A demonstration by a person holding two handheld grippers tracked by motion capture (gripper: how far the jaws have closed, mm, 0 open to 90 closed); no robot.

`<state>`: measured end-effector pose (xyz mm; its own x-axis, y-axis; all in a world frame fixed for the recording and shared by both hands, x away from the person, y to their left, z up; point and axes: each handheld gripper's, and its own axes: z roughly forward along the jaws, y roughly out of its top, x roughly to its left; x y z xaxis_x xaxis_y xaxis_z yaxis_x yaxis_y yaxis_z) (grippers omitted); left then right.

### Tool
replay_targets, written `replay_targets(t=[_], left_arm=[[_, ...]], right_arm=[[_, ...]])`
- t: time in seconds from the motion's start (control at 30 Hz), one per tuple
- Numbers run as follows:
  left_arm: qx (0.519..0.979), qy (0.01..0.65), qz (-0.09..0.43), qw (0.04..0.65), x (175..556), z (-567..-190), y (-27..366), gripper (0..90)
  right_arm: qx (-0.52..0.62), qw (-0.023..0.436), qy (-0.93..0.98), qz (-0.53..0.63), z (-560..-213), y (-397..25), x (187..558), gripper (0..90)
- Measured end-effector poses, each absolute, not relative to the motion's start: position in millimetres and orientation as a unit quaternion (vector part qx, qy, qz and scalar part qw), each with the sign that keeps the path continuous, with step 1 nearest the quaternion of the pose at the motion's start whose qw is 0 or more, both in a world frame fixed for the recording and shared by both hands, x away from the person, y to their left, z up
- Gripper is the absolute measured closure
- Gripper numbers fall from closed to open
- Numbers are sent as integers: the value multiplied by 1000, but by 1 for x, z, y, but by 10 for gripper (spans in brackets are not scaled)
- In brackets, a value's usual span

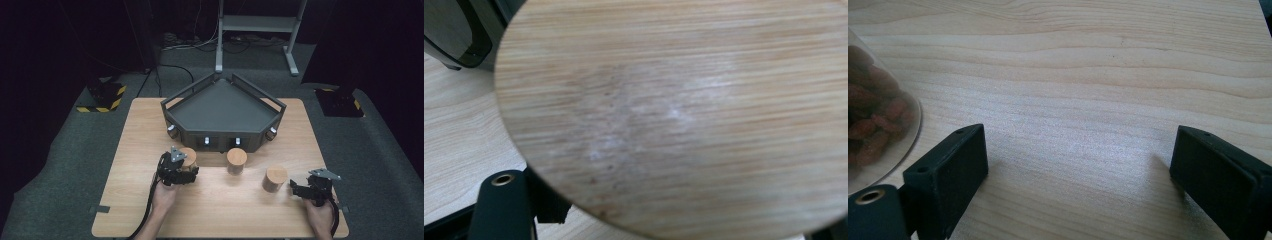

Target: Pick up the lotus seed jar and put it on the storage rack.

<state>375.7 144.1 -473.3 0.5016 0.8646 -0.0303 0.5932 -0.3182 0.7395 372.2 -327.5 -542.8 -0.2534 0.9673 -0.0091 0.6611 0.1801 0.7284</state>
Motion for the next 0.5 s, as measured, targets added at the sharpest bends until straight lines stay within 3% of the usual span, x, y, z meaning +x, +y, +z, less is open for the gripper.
replay_targets(t=[0.5], left_arm=[[794, 455, 191, 355, 375, -463, 145, 256]], right_arm=[[559, 246, 728, 312, -543, -328, 372, 82]])
